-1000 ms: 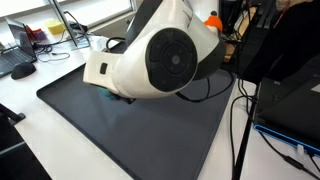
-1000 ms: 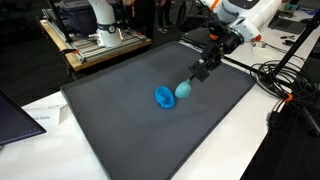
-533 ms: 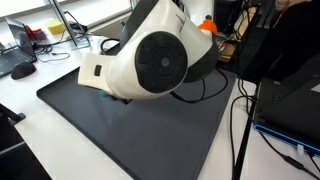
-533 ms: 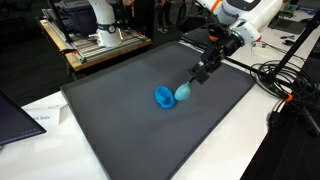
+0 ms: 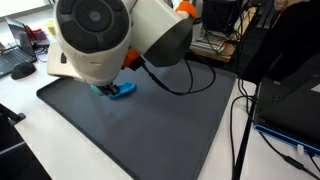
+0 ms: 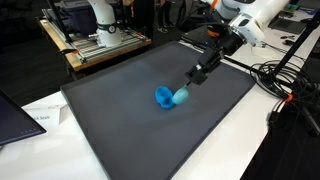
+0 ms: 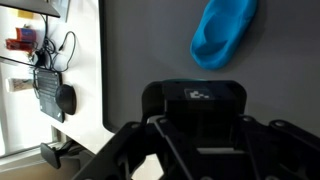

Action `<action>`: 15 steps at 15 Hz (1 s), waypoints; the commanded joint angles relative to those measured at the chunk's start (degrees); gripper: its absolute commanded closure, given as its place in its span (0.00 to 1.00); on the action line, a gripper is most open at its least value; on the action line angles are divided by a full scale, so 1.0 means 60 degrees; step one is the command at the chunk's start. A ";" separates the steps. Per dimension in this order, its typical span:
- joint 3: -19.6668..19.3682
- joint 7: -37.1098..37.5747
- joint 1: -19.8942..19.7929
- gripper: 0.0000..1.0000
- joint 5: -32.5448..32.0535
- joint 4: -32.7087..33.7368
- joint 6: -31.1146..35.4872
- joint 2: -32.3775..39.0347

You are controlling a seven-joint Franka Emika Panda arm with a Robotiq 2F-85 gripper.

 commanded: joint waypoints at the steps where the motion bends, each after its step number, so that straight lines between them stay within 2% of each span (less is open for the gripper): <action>1: 0.0475 -0.0810 -0.0502 0.78 0.0732 0.0298 -0.0294 -0.0190; 15: 0.1672 -0.1933 -0.2043 0.78 0.2644 0.0354 -0.0183 -0.0756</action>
